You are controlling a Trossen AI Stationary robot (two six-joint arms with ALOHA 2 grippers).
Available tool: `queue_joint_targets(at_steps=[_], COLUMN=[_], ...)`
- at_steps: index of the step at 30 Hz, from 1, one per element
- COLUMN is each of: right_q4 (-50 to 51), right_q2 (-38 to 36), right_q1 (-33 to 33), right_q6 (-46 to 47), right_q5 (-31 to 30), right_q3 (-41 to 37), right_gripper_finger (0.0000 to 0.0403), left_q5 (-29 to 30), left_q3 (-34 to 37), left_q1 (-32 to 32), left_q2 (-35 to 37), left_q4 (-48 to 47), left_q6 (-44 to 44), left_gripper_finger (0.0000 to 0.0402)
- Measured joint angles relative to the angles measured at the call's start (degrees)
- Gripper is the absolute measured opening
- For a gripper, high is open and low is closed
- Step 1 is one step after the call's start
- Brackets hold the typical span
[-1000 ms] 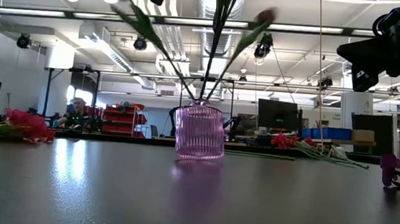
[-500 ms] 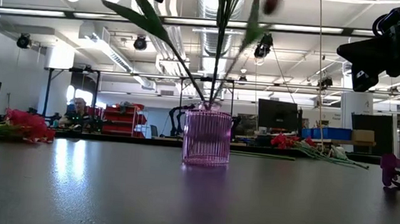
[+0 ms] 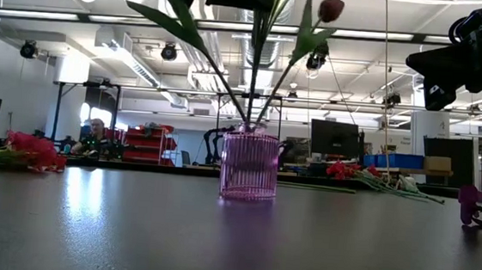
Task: Sort flowers into vase by color
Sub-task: Put the left violet flowers into the violet vase
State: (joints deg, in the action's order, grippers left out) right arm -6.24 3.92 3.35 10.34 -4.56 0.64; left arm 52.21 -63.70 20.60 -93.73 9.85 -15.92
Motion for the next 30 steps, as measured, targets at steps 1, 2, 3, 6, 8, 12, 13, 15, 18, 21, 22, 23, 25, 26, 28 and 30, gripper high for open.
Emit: queue_joint_targets(at_steps=[1,2,3,6,8,12,13,15,18,21,22,23,25,26,28,30], right_q4=[0.0,0.0,0.0,0.0,0.0,0.0,0.0,0.0,0.0,0.0,0.0,0.0,0.0,0.0,0.0,0.0], right_q2=[0.0,0.0,0.0,0.0,0.0,0.0,0.0,0.0,0.0,0.0,0.0,0.0,0.0,0.0,0.0,0.0], right_q1=[0.0,0.0,0.0,0.0,0.0,0.0,0.0,0.0,0.0,0.0,0.0,0.0,0.0,0.0,0.0,0.0], right_q6=[0.0,0.0,0.0,0.0,0.0,0.0,0.0,0.0,0.0,0.0,0.0,0.0,0.0,0.0,0.0,0.0], right_q5=[0.0,0.0,0.0,0.0,0.0,0.0,0.0,0.0,0.0,0.0,0.0,0.0,0.0,0.0,0.0,0.0], right_q3=[0.0,0.0,0.0,0.0,0.0,0.0,0.0,0.0,0.0,0.0,0.0,0.0,0.0,0.0,0.0,0.0], right_gripper_finger=[0.0013,0.0013,0.0013,0.0013,0.0013,0.0013,0.0013,0.0013,0.0013,0.0013,0.0013,0.0013,0.0013,0.0013,0.0013,0.0013], left_q5=[-0.3,-0.5,-0.5,-0.7,-0.7,-0.5,-0.4,-0.2,-0.2,-0.3,-0.4,-0.8,-1.9,-2.5,-3.3,-3.5], left_q3=[0.0,0.1,0.1,0.1,0.1,0.1,0.1,0.1,0.1,0.1,0.0,0.0,0.0,0.0,0.0,0.0], left_q1=[-0.1,-0.2,-0.2,-0.2,-0.2,-0.5,-0.6,-0.7,-0.7,-0.7,-0.6,-0.5,-0.5,-0.5,-0.5,-0.4], left_q2=[0.0,-0.1,-0.3,-1.2,-1.9,-3.8,-4.1,-4.4,-4.1,-2.3,-1.5,-0.7,0.6,1.1,2.7,4.1], left_q4=[-0.5,-0.8,-0.9,-0.9,-1.0,-1.0,-1.1,-1.1,-1.2,-3.2,-4.3,-5.8,-9.1,-10.7,-13.4,-14.8], left_q6=[-0.9,-1.7,-2.4,-3.5,-3.7,-4.7,-4.7,-4.7,-4.6,-4.7,-4.7,-5.0,-6.0,-6.4,-7.0,-7.0], left_gripper_finger=[0.0009,0.0009,0.0009,0.0009,0.0009,0.0017,0.0023,0.0041,0.0077,0.0116,0.0128,0.0140,0.0160,0.0169,0.0186,0.0200])
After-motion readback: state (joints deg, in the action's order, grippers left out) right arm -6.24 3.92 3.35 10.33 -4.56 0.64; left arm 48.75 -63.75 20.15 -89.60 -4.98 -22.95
